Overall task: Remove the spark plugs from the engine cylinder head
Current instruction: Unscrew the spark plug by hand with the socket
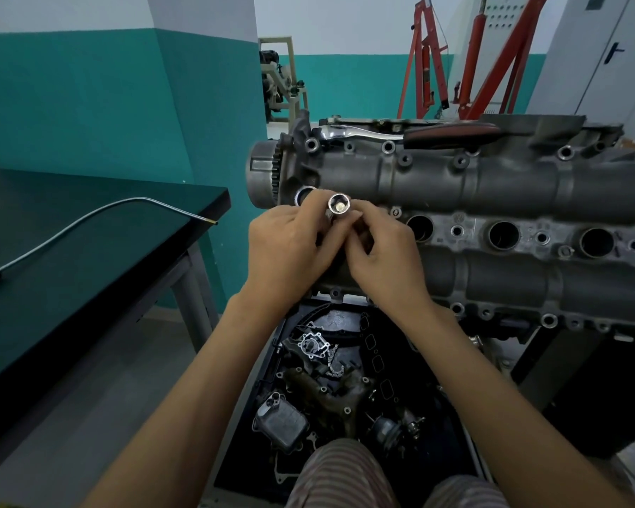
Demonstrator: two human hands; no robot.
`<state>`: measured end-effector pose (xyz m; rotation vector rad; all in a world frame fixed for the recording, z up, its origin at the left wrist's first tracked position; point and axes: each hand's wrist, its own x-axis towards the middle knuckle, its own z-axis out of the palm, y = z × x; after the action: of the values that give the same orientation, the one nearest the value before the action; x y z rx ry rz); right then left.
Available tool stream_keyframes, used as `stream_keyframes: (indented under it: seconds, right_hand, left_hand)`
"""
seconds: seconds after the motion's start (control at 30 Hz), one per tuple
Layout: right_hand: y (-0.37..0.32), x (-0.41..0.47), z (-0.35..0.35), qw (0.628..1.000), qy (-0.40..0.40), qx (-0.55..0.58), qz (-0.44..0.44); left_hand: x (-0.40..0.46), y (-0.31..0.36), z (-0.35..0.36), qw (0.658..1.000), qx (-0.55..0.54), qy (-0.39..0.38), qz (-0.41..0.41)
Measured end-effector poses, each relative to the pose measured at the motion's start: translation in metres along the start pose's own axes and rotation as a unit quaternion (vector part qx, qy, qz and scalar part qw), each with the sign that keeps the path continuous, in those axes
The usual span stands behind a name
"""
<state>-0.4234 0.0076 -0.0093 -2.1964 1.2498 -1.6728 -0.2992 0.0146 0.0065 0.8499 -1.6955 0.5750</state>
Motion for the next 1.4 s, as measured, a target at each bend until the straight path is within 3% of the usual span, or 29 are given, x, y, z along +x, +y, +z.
stream_keyframes:
  seconds: [0.13, 0.33, 0.73, 0.93, 1.4]
  right_hand:
    - [-0.0016, -0.0029, 0.0042, 0.998, 0.009, -0.001, 0.055]
    - [-0.0048, -0.005, 0.006, 0.997, 0.063, 0.015, 0.036]
    - [-0.0056, -0.0061, 0.0073, 0.998, 0.05, 0.024, 0.005]
    - [-0.0055, -0.0042, 0.0075, 0.997, 0.051, 0.029, 0.053]
    - [-0.008, -0.007, 0.0047, 1.0, 0.012, 0.005, 0.001]
  left_hand:
    - [0.0024, 0.0023, 0.0005, 1.0, 0.009, 0.008, -0.004]
    - [0.0025, 0.0041, 0.0009, 1.0, 0.015, 0.011, -0.01]
    - [0.0023, 0.0064, -0.0035, 1.0, -0.015, -0.009, -0.02]
    - [0.0031, 0.0051, -0.0014, 1.0, -0.003, 0.008, -0.016]
    - [0.0023, 0.006, -0.005, 0.998, -0.048, -0.005, -0.031]
